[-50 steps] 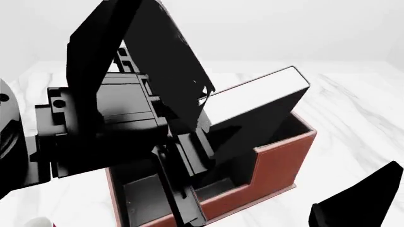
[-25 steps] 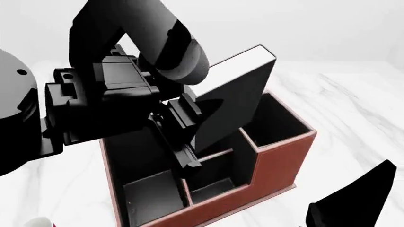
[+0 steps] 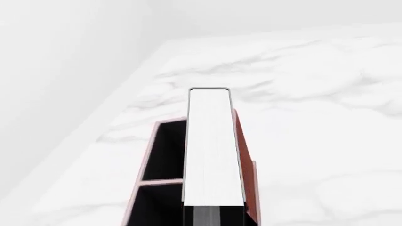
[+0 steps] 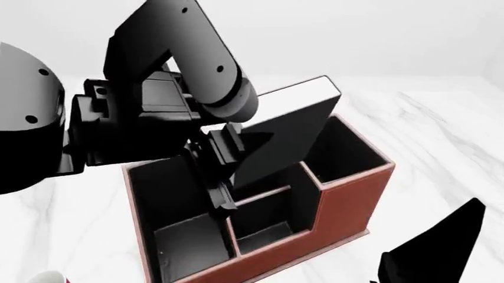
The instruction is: Pick up the book and place it in the back compartment of the caddy.
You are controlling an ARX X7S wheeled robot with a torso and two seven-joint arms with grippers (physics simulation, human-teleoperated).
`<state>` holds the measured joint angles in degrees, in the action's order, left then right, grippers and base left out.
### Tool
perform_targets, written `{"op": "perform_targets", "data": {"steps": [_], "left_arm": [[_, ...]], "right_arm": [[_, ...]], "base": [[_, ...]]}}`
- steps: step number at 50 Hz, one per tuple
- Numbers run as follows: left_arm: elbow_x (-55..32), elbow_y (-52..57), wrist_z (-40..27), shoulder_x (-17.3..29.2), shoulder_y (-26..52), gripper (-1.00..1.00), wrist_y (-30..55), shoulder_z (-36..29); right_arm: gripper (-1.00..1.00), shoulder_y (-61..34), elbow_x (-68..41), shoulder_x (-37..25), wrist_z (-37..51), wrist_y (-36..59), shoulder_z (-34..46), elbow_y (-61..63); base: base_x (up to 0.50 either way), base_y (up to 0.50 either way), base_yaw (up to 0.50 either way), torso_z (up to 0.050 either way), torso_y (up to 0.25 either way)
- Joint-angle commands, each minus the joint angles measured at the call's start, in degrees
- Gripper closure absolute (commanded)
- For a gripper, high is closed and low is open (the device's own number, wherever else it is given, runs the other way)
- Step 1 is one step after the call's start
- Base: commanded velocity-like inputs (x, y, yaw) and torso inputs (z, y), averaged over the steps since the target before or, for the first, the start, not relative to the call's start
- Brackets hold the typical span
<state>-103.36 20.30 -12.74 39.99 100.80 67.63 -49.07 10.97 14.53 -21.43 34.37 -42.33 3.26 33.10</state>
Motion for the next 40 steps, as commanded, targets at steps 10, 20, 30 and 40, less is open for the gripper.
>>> {"op": "perform_targets", "data": {"steps": [10,20,30,40], "left_arm": [[14.12,-4.63,17.99,-2.9,3.7,1.0,-0.4,2.79],[5.67,-17.47,9.85,-5.26,0.58,1.0,-3.87,4.43],[4.75,-23.62,7.61,-5.76,-1.75,1.0,-4.81,3.54],[5.68,-22.99,7.77,-5.29,-6.88,1.0,-5.49,1.67]], "right_arm": [[-1.0,-0.18,0.61,0.57,-0.79,0.06,-0.43,-0.59],[-1.0,-0.33,1.15,0.6,-0.63,-0.12,0.1,-1.13],[-1.0,-0.56,1.53,0.56,-0.53,0.04,0.47,-1.49],[-1.0,-0.68,1.7,0.43,-0.31,-0.03,0.78,-2.01]], "base": [[0.0,0.0,0.0,0.001,0.001],[0.0,0.0,0.0,0.0,0.001],[0.0,0.0,0.0,0.0,0.001],[0.0,0.0,0.0,0.0,0.001]]}}
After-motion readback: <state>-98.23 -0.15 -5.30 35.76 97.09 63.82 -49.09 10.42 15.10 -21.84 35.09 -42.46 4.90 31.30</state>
